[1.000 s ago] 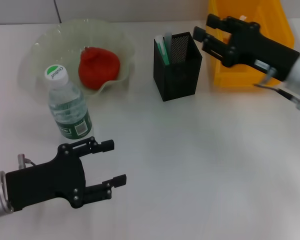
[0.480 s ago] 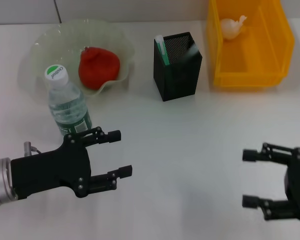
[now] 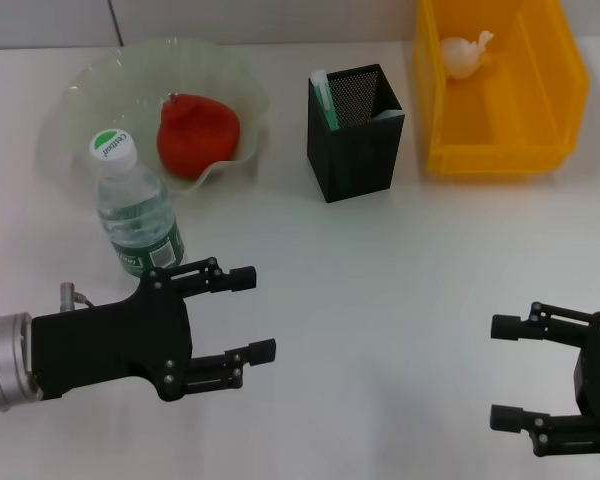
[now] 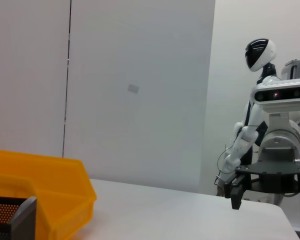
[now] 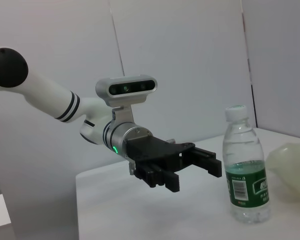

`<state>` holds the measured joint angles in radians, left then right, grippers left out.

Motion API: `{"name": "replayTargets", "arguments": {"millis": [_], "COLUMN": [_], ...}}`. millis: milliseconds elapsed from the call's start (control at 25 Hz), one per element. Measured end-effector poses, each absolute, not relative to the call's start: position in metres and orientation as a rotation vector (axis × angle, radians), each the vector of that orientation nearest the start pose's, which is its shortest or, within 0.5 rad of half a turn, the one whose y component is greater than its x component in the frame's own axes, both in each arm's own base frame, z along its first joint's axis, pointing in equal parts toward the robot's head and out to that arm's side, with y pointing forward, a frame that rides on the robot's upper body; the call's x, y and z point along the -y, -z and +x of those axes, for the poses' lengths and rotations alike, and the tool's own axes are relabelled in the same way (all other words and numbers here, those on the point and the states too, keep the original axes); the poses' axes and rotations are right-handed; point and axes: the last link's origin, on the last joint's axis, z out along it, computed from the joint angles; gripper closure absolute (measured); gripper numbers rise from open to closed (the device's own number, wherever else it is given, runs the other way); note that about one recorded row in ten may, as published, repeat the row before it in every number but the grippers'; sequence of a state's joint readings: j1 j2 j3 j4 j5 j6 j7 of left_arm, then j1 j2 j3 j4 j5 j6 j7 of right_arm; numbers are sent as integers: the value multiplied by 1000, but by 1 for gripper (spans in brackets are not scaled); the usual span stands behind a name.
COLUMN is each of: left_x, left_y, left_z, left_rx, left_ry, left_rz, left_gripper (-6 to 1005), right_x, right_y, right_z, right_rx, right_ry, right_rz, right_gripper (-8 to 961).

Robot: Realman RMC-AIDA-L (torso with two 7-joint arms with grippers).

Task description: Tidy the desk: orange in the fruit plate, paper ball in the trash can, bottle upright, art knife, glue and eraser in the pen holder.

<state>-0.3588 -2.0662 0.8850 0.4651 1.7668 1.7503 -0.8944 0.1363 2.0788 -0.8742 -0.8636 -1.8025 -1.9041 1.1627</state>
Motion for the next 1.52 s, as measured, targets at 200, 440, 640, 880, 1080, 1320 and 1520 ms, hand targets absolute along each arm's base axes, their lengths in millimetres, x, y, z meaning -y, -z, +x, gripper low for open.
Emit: {"name": "replayTargets", "arguments": {"millis": [200, 440, 640, 880, 1080, 1320, 1520], "left_x": [-244, -242, -241, -239, -238, -236, -233], "left_y": [30, 31, 31, 31, 31, 30, 29], "left_z": [-278, -277, -277, -278, -279, -281, -285], "left_rx": [243, 255, 259, 270, 278, 278, 288], "left_ry": [995, 1008, 1011, 1013, 1013, 1015, 1011], "left_rz": [-2804, -2821, -2820, -2818, -2816, -2805, -2791], "left_gripper": [261, 261, 261, 261, 261, 261, 261], "right_x": [-208, -211, -213, -215, -219, -225, -230], "right_y": [-21, -19, -19, -17, -13, -9, -5], "right_z": [294, 295, 295, 295, 293, 292, 290], "right_rx": [-379, -387, -386, -383, -371, -349, -354], "right_ry": [-891, -872, -866, -865, -887, -869, -880], "right_rz": [-2822, -2812, -2809, -2806, -2801, -2794, -2792], "right_gripper": [115, 115, 114, 114, 115, 115, 115]}}
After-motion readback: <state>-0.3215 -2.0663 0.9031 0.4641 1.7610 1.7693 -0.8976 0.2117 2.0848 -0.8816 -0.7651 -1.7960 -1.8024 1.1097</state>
